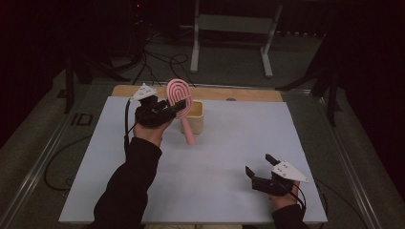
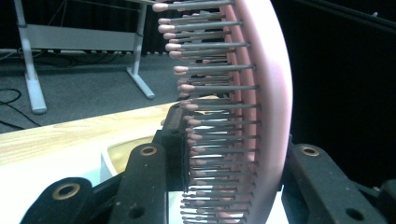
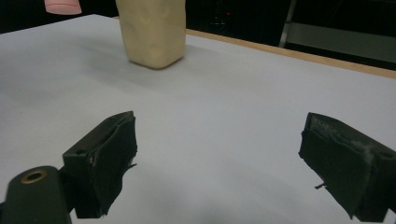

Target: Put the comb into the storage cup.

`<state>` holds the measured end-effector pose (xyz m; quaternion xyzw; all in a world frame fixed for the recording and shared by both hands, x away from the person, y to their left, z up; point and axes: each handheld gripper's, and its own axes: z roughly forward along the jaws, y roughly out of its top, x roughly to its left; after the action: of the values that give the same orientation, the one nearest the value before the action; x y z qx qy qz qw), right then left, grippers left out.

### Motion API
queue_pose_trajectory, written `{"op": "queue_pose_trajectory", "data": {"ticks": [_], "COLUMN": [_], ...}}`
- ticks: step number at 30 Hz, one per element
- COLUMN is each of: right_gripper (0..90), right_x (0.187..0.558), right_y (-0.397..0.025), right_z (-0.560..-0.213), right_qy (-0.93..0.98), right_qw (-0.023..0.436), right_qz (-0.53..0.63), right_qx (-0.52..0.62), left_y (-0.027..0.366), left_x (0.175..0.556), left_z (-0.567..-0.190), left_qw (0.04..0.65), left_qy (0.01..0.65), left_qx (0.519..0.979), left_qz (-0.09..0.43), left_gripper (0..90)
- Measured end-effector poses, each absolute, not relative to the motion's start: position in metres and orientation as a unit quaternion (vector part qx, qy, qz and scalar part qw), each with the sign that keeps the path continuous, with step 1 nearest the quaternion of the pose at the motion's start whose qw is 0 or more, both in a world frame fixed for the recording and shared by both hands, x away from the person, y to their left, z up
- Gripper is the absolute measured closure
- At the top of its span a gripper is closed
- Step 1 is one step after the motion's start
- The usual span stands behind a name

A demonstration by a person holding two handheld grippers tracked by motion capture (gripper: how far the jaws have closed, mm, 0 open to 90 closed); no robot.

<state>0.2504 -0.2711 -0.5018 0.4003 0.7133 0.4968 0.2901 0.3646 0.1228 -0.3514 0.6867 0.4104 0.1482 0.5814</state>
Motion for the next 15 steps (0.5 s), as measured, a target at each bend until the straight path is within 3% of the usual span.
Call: {"op": "queue_pose_trajectory", "data": {"ticks": [15], "right_gripper": [10.8], "right_x": [0.2506], "right_y": [-0.271], "right_z": [-0.5023], "right_qy": [0.715], "right_qw": [0.291], "right_qz": [0.494], "right_qx": [0.4], "left_y": [0.1299], "left_x": [0.3747], "left_z": [-0.3442], "left_qw": [0.576], "left_qy": [0.416], "left_qx": [0.685], "left_qz": [0.162], "left_gripper": [63.8]}}
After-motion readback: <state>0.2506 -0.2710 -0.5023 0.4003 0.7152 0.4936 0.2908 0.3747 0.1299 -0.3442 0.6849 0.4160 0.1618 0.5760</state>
